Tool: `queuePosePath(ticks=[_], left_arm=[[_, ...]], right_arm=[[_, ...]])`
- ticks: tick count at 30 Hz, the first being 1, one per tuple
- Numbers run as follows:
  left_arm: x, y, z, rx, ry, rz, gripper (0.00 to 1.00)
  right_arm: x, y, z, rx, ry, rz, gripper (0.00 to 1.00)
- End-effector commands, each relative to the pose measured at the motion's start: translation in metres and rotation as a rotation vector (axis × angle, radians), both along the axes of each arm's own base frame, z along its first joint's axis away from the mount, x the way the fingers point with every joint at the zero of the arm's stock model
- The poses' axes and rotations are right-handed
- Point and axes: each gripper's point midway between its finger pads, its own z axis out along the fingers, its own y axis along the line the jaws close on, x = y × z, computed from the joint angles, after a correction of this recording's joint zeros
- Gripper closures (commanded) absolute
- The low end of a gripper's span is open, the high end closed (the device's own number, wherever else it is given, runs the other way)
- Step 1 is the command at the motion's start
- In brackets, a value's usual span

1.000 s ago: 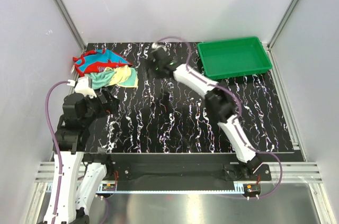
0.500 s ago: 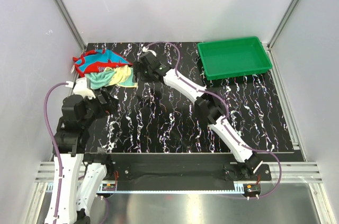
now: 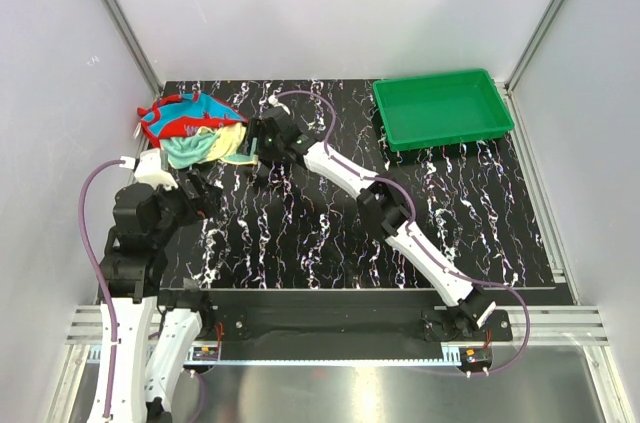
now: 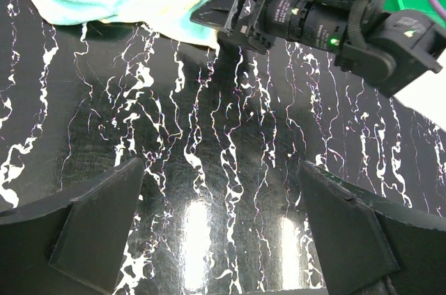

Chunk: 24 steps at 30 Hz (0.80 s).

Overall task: Roll the towels
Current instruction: Grab a towel with the right arm

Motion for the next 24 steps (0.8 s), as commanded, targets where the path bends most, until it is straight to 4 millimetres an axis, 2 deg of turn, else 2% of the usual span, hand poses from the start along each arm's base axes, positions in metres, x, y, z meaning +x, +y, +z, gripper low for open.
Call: queuePosePath(ticks=[1,6,7,8,9,10,11,12,14,15,17,18,20,21,23,24], left_arm=[[0.004,-0.002,0.010,-0.008,-0.051,-0.012,0.01],[0.003,-0.001,0.011,-0.006,-0.058,-0.006,0.01],[0.003,-0.001,0.010,-0.007,-0.056,-0.004,0.01],[0.003,-0.001,0.010,-0.007,-0.057,-0.004,0.01],[0.003,-0.001,0.010,-0.006,-0.054,-0.003,0.01],[0.003,-0.001,0.010,-0.006,-0.056,-0.004,0.01],[0.003,-0.001,0.010,-0.006,-0.056,-0.003,0.01],[0.004,-0.001,0.010,-0.006,-0.054,-0.003,0.01],[0.004,0.000,0.009,-0.005,-0.050,0.000,0.01],[0.004,0.000,0.008,-0.007,-0.044,0.001,0.01],[0.005,0.001,0.008,-0.005,-0.042,0.005,0.01],[0.005,0.001,0.007,-0.004,-0.040,0.010,0.01],[0.005,0.003,0.008,-0.002,-0.040,0.019,0.01],[0.005,0.003,0.007,-0.002,-0.037,0.022,0.01],[0.005,0.004,0.008,-0.001,-0.040,0.028,0.01],[0.005,0.005,0.007,-0.002,-0.037,0.032,0.01]], right_arm=[[-0.018,0.019,-0.029,0.057,0.089,0.022,0.22],[-0.018,0.020,-0.046,0.060,0.110,0.002,0.40],[-0.016,0.019,-0.047,0.062,0.110,-0.003,0.54],[-0.015,0.018,-0.049,0.057,0.109,-0.012,0.60],[-0.014,0.017,-0.048,0.057,0.104,-0.017,0.71],[-0.014,0.017,-0.049,0.053,0.104,-0.017,0.88],[-0.014,0.016,-0.049,0.050,0.102,-0.022,0.94],[-0.012,0.016,-0.042,0.055,0.091,-0.024,0.99],[-0.012,0.014,-0.037,0.045,0.080,-0.022,1.00],[-0.011,0.015,-0.016,0.059,0.055,-0.017,1.00],[-0.012,0.012,-0.004,0.046,0.031,-0.008,1.00],[-0.011,0.012,0.027,0.065,-0.002,-0.002,1.00],[-0.013,0.006,0.050,0.048,-0.039,0.013,1.00],[-0.014,0.004,0.091,0.077,-0.086,0.021,1.00],[-0.017,-0.002,0.133,0.082,-0.154,0.042,1.00],[-0.021,-0.008,0.178,0.096,-0.232,0.059,1.00]])
